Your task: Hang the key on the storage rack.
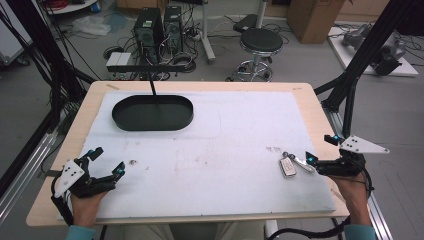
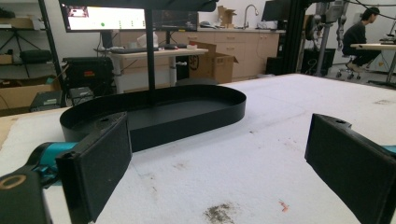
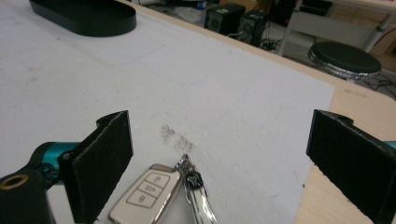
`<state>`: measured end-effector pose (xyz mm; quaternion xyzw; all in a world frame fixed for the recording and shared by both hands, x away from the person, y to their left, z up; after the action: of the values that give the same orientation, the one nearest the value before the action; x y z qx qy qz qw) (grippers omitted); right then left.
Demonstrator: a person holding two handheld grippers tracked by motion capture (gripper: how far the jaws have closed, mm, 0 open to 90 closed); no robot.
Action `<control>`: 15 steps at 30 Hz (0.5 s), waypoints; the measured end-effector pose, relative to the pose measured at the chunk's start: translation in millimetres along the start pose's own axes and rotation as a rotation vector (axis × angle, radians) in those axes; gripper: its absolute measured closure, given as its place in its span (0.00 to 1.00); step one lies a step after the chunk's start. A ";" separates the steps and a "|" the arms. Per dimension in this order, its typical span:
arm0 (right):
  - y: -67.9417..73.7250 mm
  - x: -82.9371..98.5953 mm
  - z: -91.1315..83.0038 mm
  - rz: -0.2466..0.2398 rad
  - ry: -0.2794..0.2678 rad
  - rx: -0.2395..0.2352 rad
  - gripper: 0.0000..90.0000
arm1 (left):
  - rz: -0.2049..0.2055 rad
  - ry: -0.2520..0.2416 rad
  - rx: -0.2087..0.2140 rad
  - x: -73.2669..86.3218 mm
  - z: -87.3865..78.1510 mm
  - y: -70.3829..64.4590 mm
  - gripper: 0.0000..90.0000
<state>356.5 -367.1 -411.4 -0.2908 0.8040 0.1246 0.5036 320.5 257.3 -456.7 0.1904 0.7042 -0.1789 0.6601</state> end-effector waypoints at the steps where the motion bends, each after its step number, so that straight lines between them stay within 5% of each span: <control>1: 0.0 0.0 0.0 0.000 0.000 0.000 0.07 | -0.002 0.000 0.001 -0.1 0.0 -0.1 0.09; 8: -4.6 24.9 7.5 -0.033 0.193 -0.078 0.08 | -0.001 -0.001 0.002 -0.1 0.1 -0.2 0.09; 10: -4.9 29.2 8.8 -0.026 0.227 -0.105 0.17 | 0.000 -0.001 0.002 -0.1 0.0 -0.3 0.09; 15: -9.0 33.8 11.9 -0.026 0.261 -0.122 0.19 | 0.001 -0.001 0.000 0.0 -0.1 -0.5 0.09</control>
<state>359.7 -380.0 -445.9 -0.3451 0.8496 0.1281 0.3778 320.2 256.9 -456.6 0.1906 0.7039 -0.1788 0.6605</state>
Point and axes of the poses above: each handheld gripper's, and its own axes: z roughly forward along the jaws, x roughly out of its underside, y roughly to its left, the point moved 8 cm from there along z, roughly forward along the jaws, and after that the axes turned 4 degrees about y, right-handed, at the moved point
